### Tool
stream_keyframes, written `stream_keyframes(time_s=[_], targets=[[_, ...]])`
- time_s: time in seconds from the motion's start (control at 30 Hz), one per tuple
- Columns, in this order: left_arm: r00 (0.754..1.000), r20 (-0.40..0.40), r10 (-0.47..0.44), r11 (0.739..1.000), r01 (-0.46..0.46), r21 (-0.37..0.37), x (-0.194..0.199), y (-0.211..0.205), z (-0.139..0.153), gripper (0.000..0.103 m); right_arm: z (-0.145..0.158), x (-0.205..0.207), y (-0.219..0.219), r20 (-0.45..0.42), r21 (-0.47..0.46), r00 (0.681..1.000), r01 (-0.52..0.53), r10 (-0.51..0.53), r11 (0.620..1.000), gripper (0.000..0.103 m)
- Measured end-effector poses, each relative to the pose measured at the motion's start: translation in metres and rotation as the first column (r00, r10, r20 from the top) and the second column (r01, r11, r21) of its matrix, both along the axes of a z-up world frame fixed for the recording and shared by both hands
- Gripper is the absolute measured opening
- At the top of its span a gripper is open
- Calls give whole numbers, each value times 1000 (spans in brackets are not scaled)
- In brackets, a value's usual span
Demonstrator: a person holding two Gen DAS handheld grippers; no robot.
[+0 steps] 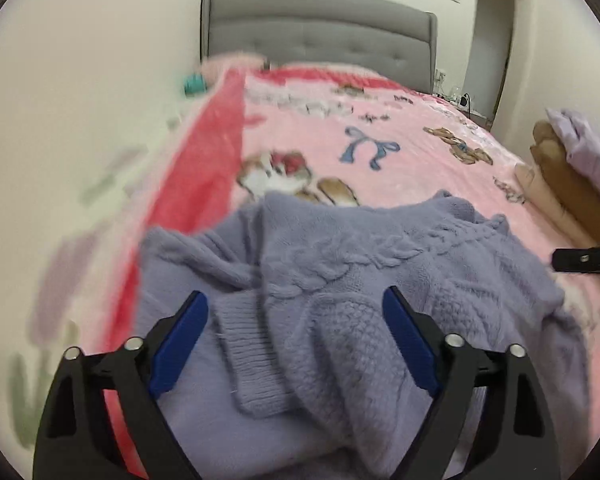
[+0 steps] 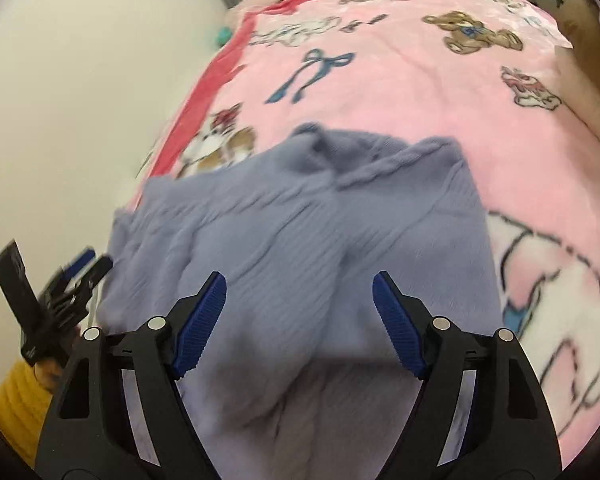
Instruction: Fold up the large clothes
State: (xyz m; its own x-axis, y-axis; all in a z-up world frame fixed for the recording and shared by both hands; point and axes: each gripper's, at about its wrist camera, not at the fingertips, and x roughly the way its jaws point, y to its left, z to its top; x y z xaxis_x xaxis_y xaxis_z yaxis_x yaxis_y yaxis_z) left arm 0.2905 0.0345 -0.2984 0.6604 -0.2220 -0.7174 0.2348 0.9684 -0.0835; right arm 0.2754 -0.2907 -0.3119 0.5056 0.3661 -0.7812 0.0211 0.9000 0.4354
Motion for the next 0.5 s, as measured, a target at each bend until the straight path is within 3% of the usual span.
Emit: stream_keyframes(time_s=[0.1,0.17,0.23,0.33,0.5], targets=[[999,-54,10,999,-12,-51,11,0,-16,77,-19,20,-12,-53,30,998,27,-26,999,64],[994,-101,36,994,-46,-99,14,4,-31,65,-36,26,-13,-96,52,995,38,-33,998,61],[986,-150,67,985,-90,-149,11,11,-44,63,-48,28,-15,-118,114,992,51,-37,992,61],[981,-159,113,964,-147,-222,2,21,-50,59,-51,25,-15,-103,145,994,50,-35,988,61],[982,-151,113,930,-157,-331,-9,34,-51,52,-42,8,-13,-38,167,999,27,-21,986,61]])
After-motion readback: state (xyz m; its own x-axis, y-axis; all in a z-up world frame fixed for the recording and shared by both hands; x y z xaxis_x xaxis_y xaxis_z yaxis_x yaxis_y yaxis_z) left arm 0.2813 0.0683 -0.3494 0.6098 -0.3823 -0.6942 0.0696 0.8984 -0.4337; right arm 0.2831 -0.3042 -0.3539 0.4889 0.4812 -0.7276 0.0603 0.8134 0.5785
